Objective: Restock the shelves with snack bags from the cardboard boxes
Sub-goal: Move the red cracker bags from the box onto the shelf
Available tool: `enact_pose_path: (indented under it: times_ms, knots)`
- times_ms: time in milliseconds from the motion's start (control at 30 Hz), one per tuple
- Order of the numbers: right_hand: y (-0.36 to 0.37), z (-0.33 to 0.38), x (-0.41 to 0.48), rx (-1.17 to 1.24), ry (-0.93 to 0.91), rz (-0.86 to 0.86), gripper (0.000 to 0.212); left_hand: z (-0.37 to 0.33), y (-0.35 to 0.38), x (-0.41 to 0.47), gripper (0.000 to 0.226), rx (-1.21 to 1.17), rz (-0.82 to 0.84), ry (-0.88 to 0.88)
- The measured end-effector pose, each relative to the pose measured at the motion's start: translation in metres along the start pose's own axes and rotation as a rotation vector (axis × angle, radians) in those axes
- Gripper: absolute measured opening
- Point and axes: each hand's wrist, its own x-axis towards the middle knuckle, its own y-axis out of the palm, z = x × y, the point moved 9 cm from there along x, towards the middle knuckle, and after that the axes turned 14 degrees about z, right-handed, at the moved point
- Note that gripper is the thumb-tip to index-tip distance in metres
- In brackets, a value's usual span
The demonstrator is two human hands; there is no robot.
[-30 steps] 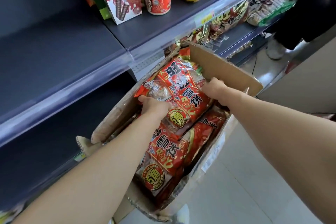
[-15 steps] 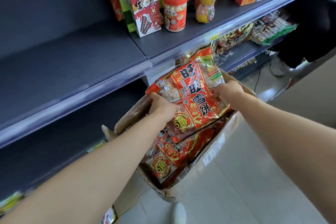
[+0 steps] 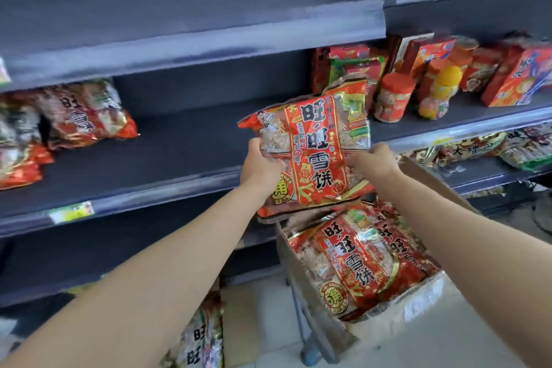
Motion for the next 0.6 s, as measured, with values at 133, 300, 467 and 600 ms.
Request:
enact_pose_path:
  times_ms: [133,300,467,600]
  knots:
    - [0.093,0.052,-0.002,-0.068,-0.080,0.115,0.032,0.026,-0.099,-0.017,0.056,-0.044,-0.137,-0.007]
    - [0.201,0.105,-0.004,-0.068,-0.128,0.244,0.040,0.066,-0.213,-0.029,0.065,-0.052,-0.278,-0.061]
    - [0.309,0.158,-0.002,-0.057,-0.177,0.367,0.040,0.108,-0.320,-0.031,0.071,-0.043,-0.364,-0.121]
    - [0.380,0.183,0.007,-0.063,-0.194,0.418,0.043,0.131,-0.386,-0.020,0.073,-0.039,-0.384,-0.171]
